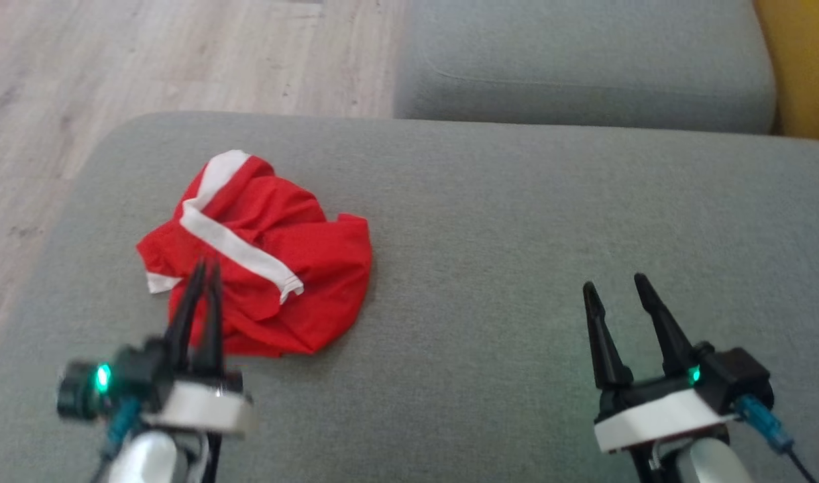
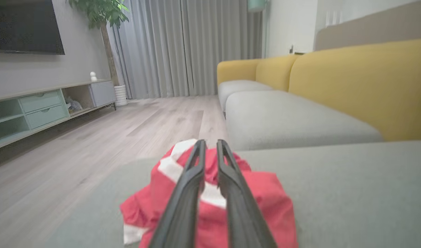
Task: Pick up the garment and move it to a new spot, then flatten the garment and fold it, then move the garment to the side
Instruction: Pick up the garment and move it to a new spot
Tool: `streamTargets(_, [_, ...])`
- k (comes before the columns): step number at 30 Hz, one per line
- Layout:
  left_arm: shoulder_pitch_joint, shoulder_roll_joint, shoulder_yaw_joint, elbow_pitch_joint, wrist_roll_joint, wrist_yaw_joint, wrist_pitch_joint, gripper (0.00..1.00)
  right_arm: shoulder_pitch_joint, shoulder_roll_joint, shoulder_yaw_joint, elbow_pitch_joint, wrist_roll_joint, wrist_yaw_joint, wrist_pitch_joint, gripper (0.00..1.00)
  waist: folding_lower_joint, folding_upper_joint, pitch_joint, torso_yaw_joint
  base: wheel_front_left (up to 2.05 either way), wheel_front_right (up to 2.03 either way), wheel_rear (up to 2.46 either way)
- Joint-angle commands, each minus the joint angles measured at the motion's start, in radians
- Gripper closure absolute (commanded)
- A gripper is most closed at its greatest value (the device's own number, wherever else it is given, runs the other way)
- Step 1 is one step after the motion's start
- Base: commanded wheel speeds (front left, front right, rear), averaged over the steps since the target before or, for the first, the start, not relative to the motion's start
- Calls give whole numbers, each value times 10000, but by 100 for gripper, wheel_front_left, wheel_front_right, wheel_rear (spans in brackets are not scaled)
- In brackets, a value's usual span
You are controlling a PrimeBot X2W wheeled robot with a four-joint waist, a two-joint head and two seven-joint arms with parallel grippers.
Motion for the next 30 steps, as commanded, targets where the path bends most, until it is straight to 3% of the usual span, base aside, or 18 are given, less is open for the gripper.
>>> streamTargets(1, [-30,242,290,-65,271,179,-117,13,-90,-60,231,-422,-102,-7,-109,0,1,0,-122,212,0,0,0])
streamTargets(2, [154,218,235,74,304,235,-121,0,-45,-60,264,-458,-107,-7,-109,0,1,0,-151,273,0,0,0])
streamTargets(13, [1203,-556,209,1293,-163,537,-703,0,341,-60,474,-578,-104,-7,-109,0,1,0,-301,775,0,0,0])
streamTargets(23, [553,-454,-2,1655,-16,283,-780,0,229,-60,619,-562,-176,-7,-109,0,1,0,-62,655,0,0,0])
streamTargets(30, [-586,-425,-710,2123,266,-238,159,0,-27,-60,686,-545,-355,-7,-109,0,1,0,659,340,0,0,0])
